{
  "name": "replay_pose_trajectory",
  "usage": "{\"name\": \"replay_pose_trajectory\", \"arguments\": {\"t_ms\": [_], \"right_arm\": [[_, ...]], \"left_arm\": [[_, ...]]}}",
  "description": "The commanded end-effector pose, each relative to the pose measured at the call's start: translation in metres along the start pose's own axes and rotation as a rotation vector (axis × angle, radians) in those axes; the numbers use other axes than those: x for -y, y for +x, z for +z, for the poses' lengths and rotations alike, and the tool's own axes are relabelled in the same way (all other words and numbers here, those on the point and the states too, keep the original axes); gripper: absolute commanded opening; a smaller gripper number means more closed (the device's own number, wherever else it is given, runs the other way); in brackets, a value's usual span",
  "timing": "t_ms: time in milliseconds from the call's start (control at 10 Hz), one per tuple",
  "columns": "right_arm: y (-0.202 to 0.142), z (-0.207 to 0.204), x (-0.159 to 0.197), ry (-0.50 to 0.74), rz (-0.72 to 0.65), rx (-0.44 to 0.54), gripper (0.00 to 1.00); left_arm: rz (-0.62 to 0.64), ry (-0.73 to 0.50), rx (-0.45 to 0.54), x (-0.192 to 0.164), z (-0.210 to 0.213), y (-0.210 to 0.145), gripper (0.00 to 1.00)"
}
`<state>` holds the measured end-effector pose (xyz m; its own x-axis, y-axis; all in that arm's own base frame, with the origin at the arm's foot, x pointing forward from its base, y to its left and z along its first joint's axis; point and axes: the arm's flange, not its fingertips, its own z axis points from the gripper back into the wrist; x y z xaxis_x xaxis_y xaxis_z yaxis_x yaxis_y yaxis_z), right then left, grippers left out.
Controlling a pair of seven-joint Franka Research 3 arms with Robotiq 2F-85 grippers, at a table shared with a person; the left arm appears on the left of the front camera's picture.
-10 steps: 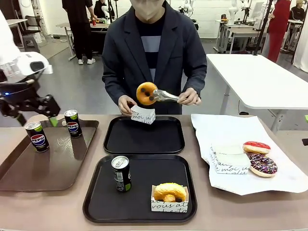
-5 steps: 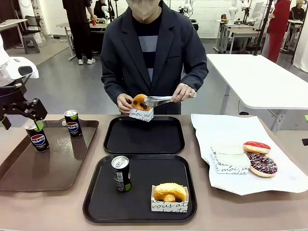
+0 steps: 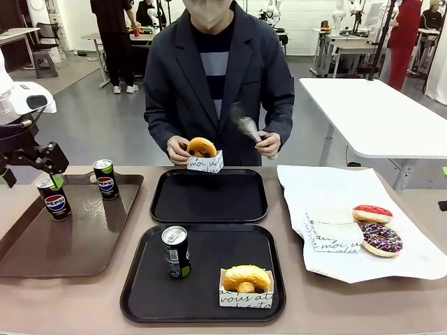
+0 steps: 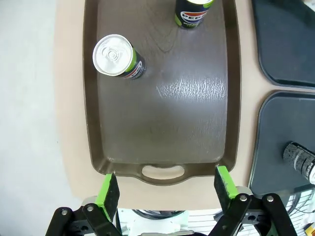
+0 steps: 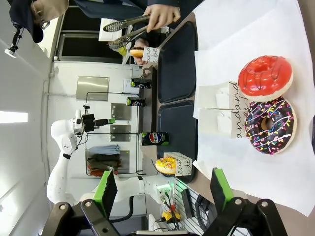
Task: Set up donuts and drinks on trays.
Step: Pick up one Pepsi coke from the Handle tray and place it on the Flat Tray without a Pepsi coke.
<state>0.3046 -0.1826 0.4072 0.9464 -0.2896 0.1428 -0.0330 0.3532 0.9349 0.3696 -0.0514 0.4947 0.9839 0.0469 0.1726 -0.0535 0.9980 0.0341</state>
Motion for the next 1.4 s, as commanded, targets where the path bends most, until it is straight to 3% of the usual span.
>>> {"name": "replay_pose_trajectory", "arguments": {"t_ms": [0,200,700,1300], "right_arm": [[0.001,-0.001,0.0,0.021,0.011,0.007,1.0],[0.001,-0.001,0.0,0.021,0.011,0.007,1.0],[0.001,-0.001,0.0,0.021,0.011,0.007,1.0],[0.001,-0.001,0.0,0.021,0.011,0.007,1.0]], "left_arm": [[0.098,-0.007,-0.017,0.0,-0.009,0.046,1.0],[0.162,-0.026,-0.086,-0.006,-0.023,0.09,1.0],[0.262,0.016,-0.053,-0.047,-0.039,0.139,1.0],[0.236,-0.008,-0.1,-0.079,-0.074,0.122,1.0]]}}
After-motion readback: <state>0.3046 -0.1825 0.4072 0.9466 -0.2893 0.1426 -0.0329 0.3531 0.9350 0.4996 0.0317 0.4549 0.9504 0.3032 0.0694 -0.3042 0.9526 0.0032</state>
